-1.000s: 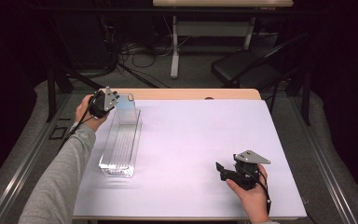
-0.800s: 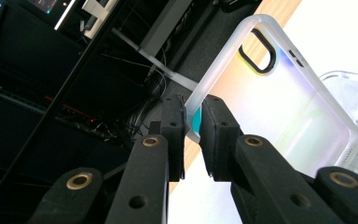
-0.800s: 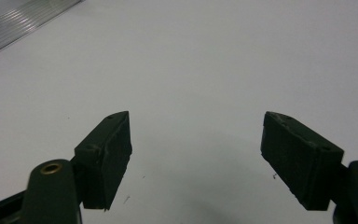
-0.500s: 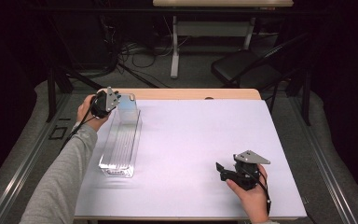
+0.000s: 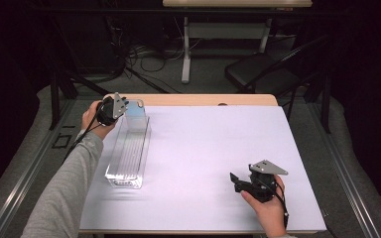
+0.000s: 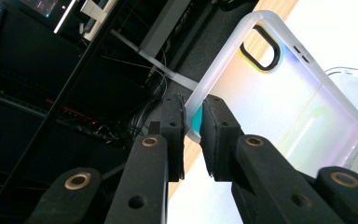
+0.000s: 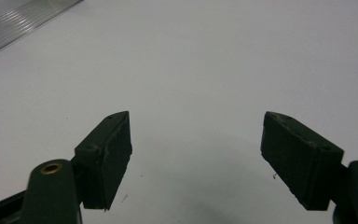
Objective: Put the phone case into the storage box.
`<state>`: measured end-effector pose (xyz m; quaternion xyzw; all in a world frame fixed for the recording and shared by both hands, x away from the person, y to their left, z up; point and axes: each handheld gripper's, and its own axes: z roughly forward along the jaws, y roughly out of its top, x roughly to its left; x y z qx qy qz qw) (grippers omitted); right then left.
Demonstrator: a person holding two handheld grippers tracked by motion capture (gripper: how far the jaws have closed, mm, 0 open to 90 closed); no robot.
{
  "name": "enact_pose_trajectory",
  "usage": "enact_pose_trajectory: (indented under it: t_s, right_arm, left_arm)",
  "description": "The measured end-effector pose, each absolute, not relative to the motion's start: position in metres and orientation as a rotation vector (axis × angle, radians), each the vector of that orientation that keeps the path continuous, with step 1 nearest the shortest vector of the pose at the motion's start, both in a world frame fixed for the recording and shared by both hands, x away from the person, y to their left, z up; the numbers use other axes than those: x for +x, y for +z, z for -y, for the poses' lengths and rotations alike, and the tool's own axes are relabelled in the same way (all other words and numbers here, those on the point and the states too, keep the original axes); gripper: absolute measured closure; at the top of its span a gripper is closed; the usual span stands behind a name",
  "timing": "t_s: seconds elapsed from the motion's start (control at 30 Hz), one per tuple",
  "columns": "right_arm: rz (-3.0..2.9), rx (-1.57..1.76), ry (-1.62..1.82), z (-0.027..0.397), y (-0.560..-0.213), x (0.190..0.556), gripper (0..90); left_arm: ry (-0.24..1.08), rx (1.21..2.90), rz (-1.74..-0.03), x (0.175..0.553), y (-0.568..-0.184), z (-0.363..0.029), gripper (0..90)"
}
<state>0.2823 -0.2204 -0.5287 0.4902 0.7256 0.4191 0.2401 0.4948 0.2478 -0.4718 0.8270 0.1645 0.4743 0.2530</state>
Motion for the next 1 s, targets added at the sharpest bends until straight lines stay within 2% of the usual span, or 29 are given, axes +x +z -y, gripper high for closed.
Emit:
enact_pose_trajectory:
  t_s: [0.67,0.93,1.0]
  right_arm:
    - [-1.989,1.339,1.144,0.2205,-0.5290,0.2826,24.4]
    - [-1.985,1.335,1.148,0.2203,-0.5296,0.2828,24.4]
    - [-1.990,1.342,1.146,0.2197,-0.5297,0.2826,24.4]
  left_arm:
    - [1.292,2.255,-0.473,0.4974,-0.4745,-0.2481,72.4]
    - [1.313,2.254,-0.487,0.4980,-0.4745,-0.2494,65.5]
    - [1.315,2.251,-0.490,0.4982,-0.4747,-0.2496,61.0]
